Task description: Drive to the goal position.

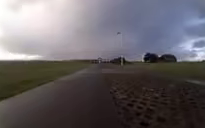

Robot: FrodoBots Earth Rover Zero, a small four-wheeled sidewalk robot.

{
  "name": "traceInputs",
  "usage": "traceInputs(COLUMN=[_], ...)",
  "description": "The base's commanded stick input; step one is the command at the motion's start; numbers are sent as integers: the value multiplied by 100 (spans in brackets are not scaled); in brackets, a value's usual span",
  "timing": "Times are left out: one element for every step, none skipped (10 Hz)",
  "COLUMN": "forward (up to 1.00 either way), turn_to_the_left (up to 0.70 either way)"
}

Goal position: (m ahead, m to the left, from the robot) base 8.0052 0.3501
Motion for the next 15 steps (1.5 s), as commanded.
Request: traceInputs(forward=[70, 70, 70, 70, 70, 70, 70, 70, 70, 70, 70, 70, 70, 70, 70], turn_to_the_left=[0, 0, 0, 0, 0, 0, 0, 0, 0, 0, 0, 0, 0, 0, 0])
